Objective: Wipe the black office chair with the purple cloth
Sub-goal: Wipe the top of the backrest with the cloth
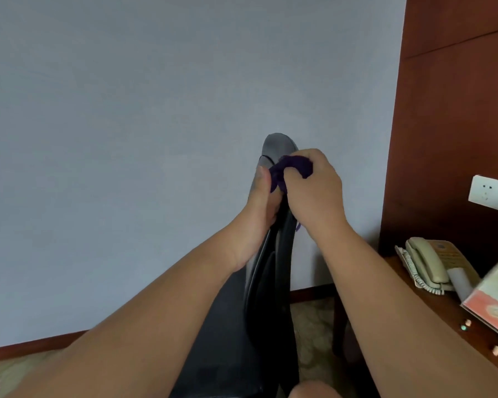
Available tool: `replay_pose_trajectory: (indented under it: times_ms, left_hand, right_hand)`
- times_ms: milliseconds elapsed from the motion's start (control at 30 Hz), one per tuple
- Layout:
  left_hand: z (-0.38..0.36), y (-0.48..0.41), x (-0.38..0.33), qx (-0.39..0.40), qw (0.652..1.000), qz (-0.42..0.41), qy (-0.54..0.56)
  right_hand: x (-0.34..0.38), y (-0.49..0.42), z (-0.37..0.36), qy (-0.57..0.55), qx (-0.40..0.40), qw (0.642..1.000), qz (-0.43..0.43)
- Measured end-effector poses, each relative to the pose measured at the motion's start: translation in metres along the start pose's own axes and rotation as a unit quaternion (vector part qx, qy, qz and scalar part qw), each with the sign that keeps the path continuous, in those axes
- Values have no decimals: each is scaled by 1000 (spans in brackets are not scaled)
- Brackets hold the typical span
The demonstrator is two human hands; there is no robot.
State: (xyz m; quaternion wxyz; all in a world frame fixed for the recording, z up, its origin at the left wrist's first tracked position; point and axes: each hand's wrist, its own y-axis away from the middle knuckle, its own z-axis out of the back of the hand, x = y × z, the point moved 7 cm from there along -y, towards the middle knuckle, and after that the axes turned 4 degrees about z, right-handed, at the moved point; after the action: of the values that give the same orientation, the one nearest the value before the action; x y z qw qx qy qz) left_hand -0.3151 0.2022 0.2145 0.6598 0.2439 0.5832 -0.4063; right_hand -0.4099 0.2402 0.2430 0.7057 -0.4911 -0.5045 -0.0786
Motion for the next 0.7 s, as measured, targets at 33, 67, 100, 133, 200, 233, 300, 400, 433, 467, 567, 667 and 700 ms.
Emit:
replay_pose_trajectory:
  times_ms: [33, 67, 100, 133, 200, 233, 300, 400, 433, 467, 567, 667, 700]
  left_hand:
    - [-3, -4, 1, 8, 1000, -3, 3]
    - [-8, -9, 2, 20, 1000, -8, 11]
    - [-10, -14, 3, 28, 999, -11, 17]
    - [-10, -17, 5, 33, 999, -18, 24]
    - [-5, -22, 13, 34, 998, -23, 44]
    - [0, -24, 17, 24, 998, -27, 56]
    - [13, -27, 33, -12, 996, -36, 78]
    - [38, -33, 69, -80, 995, -17, 49]
    - [43, -33, 81, -92, 995, -1, 32]
    - [47, -32, 91, -97, 995, 17, 24]
    - [48, -32, 111, -94, 994, 48, 12]
    - [40, -36, 108, -80, 995, 43, -32]
    - [38, -39, 106, -80, 995, 43, -47]
  right_hand:
    - [-6, 4, 3, -14, -10, 1000, 12]
    - [-12, 7, 4, -20, -15, 999, 23]
    - [-20, 9, 3, -22, -19, 999, 29]
    - [-28, 11, 3, -19, -23, 999, 35]
    - [-39, 15, 1, -23, -38, 998, 53]
    - [-43, 17, 0, -29, -48, 996, 66]
    - [-55, 24, -4, -29, -60, 995, 77]
    - [-76, 41, -12, -13, -64, 996, 67]
    - [-82, 46, -16, -9, -60, 996, 67]
    - [-89, 51, -19, -9, -55, 996, 68]
    - [-104, 60, -21, -5, -56, 996, 66]
    - [-117, 64, -20, -1, -57, 996, 75]
    - [-121, 65, -20, 2, -56, 996, 71]
